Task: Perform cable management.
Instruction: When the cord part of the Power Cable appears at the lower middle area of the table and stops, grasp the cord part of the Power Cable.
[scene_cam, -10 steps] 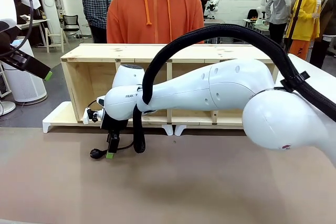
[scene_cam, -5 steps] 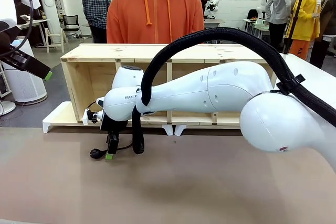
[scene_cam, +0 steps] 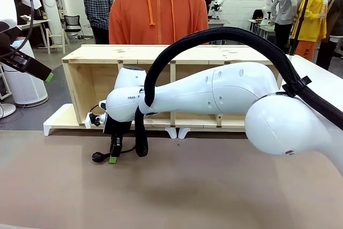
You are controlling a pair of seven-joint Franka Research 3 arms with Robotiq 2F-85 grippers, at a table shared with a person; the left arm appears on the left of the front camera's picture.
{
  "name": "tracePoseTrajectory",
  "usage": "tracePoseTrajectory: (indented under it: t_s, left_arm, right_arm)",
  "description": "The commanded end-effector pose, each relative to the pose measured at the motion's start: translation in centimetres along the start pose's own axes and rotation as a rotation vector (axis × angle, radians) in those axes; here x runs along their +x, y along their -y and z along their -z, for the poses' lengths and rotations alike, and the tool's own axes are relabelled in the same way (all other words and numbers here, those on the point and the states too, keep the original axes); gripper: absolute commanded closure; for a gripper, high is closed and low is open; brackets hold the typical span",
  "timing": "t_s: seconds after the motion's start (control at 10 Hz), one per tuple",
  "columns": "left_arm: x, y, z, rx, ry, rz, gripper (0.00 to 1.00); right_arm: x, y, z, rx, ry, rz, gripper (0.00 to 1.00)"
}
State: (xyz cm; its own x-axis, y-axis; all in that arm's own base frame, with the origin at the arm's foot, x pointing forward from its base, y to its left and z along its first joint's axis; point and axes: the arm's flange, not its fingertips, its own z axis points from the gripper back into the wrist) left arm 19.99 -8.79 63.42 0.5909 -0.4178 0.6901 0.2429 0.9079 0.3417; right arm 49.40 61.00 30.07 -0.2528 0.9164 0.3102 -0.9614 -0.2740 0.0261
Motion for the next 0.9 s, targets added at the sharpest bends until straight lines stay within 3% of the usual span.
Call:
tracePoseTrajectory:
  t_s: [0.0,0.1,0.2,0.3,0.4,0.5,0.6,0.7,0.8]
  left_arm:
    - [0.1,0.07,0.06,-0.002,0.004,-0.007,0.0]
    - [0.1,0.07,0.06,-0.002,0.004,-0.007,0.0]
    - [0.1,0.07,0.06,-0.002,0.004,-0.007,0.0]
    - [0.1,0.07,0.06,-0.002,0.004,-0.007,0.0]
    - [0.1,0.07,0.06,-0.002,0.004,-0.007,0.0]
    - [0.1,0.07,0.06,-0.002,0.004,-0.007,0.0]
    - [0.1,0.07,0.06,-0.002,0.004,-0.007,0.0]
    - [0.1,0.07,0.06,-0.002,0.004,-0.007,0.0]
    - [0.1,0.07,0.06,-0.002,0.004,-0.007,0.0]
  right_arm:
    - [0.87,1.16,-0.22,0.001,-0.029,0.012,0.59]
    - [0.85,1.25,-0.29,0.0,-0.028,0.013,0.6]
    - [0.85,1.25,-0.29,0.0,-0.021,0.012,0.79]
    - [0.91,1.33,-0.31,0.001,-0.016,0.014,0.8]
    - [1.07,1.54,-0.32,0.0,-0.011,0.012,0.99]
    - [1.17,1.65,-0.32,0.002,-0.009,0.011,1.0]
    - [1.2,1.67,-0.34,0.003,-0.007,0.013,0.91]
    - [1.19,1.69,-0.32,0.004,-0.004,0.015,1.0]
    - [1.19,1.67,-0.3,0.004,-0.002,0.017,1.0]
